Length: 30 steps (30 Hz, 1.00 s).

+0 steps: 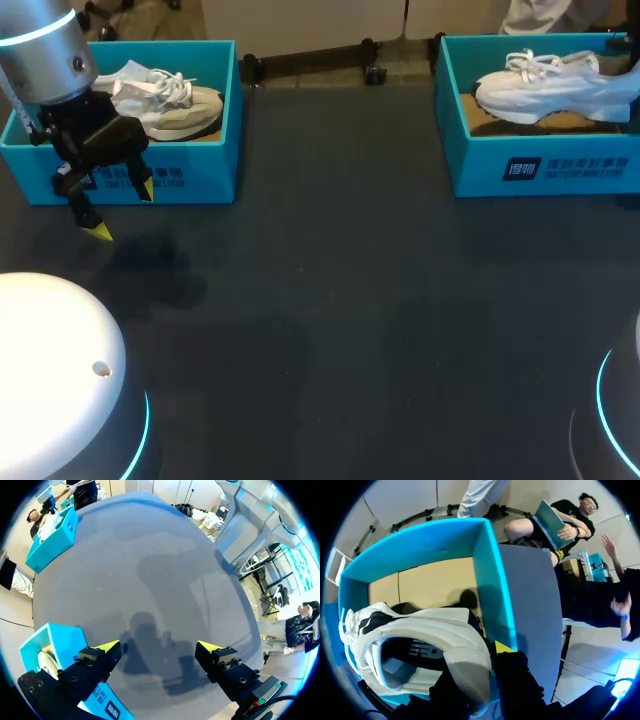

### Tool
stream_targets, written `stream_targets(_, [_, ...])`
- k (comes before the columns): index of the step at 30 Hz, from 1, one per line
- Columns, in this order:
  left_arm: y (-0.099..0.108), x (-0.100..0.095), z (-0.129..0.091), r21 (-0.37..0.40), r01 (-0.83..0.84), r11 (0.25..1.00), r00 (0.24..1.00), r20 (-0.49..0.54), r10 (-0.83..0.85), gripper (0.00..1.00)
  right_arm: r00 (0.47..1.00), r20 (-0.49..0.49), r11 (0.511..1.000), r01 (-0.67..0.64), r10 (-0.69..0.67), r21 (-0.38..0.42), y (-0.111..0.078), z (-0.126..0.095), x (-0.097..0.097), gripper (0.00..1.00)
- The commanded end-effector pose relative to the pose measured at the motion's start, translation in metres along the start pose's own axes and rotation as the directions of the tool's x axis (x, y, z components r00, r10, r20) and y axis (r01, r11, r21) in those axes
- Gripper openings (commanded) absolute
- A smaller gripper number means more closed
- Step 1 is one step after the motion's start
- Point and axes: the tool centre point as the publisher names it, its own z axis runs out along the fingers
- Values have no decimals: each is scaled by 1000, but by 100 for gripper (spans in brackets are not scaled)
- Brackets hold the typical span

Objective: Take the shoe out of the shoebox, open the shoe tongue, remove and reinsert the insole, then place the shoe into the shoebox

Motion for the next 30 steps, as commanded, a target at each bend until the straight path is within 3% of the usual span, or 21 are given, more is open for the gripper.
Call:
stream_targets(1, [0,0,0,-2,-1,1000,1000,-1,1,100,1000,-9,1000,16,-16,-7,-2,9,2,0])
stream_targets(13, [0,0,0,-2,-1,1000,1000,-1,1,100,1000,-1,1000,11,-11,-9,-21,13,-12,0])
stream_targets(30, [0,0,0,-2,-1,1000,1000,-1,1,100,996,-28,996,83,-83,21,-37,38,6,0])
